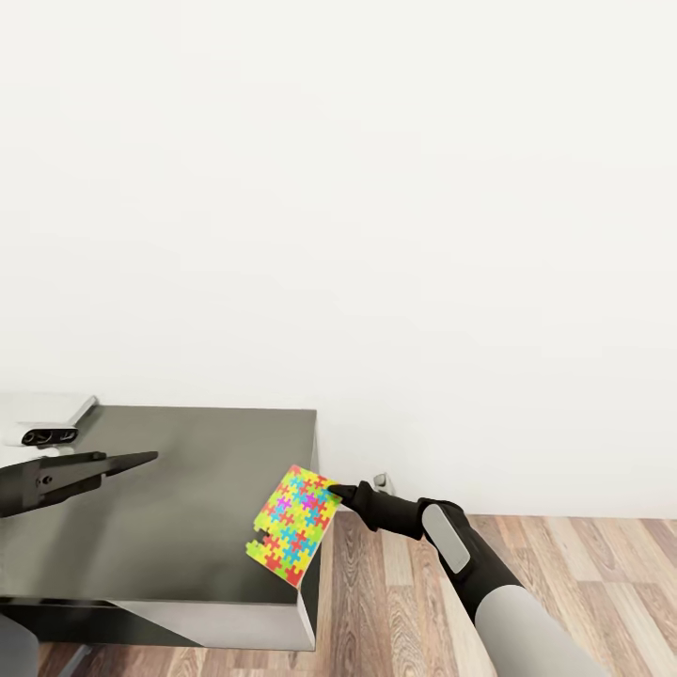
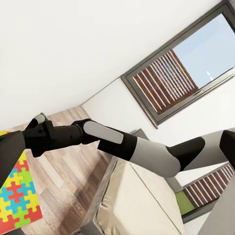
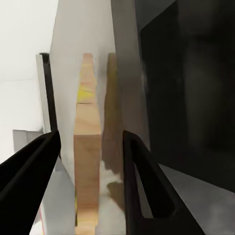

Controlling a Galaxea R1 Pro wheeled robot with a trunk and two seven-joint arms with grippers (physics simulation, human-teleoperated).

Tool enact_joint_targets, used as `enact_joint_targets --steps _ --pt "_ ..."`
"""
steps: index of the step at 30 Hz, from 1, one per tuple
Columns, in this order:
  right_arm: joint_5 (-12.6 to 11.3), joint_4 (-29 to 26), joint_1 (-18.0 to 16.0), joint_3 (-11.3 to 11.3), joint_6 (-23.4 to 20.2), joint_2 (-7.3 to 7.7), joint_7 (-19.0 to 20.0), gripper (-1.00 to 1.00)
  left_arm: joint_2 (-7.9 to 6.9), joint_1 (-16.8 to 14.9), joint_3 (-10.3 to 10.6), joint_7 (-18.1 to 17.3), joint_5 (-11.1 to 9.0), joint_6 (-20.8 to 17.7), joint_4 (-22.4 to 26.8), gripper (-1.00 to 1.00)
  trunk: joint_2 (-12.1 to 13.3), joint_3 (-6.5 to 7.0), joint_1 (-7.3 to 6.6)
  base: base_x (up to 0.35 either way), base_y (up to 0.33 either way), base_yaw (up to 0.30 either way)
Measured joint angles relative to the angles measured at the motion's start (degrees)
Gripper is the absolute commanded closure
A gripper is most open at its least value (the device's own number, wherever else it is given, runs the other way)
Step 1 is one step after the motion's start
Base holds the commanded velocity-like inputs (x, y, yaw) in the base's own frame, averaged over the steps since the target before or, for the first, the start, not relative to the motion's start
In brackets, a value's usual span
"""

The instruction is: Put all the toys in the child's room - the three board games (two on the bed and one on the table), the two jigsaw puzzles on the table, and the tennis ball on the table - inside the toy box on the table in the child's room.

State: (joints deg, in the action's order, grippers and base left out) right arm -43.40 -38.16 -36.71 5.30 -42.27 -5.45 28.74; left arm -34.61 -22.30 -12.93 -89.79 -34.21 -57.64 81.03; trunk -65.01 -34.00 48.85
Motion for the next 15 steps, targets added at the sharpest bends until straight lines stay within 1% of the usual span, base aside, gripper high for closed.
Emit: enact_joint_targets --steps 15 --pt "-0.1 -0.6 0.1 0.0 0.7 0.16 0.5 1.00 -0.01 -0.1 0.0 0.0 0.1 -1.2 0.0 -1.00 6.0 2.69 -3.30 0.000 0.000 0.000"
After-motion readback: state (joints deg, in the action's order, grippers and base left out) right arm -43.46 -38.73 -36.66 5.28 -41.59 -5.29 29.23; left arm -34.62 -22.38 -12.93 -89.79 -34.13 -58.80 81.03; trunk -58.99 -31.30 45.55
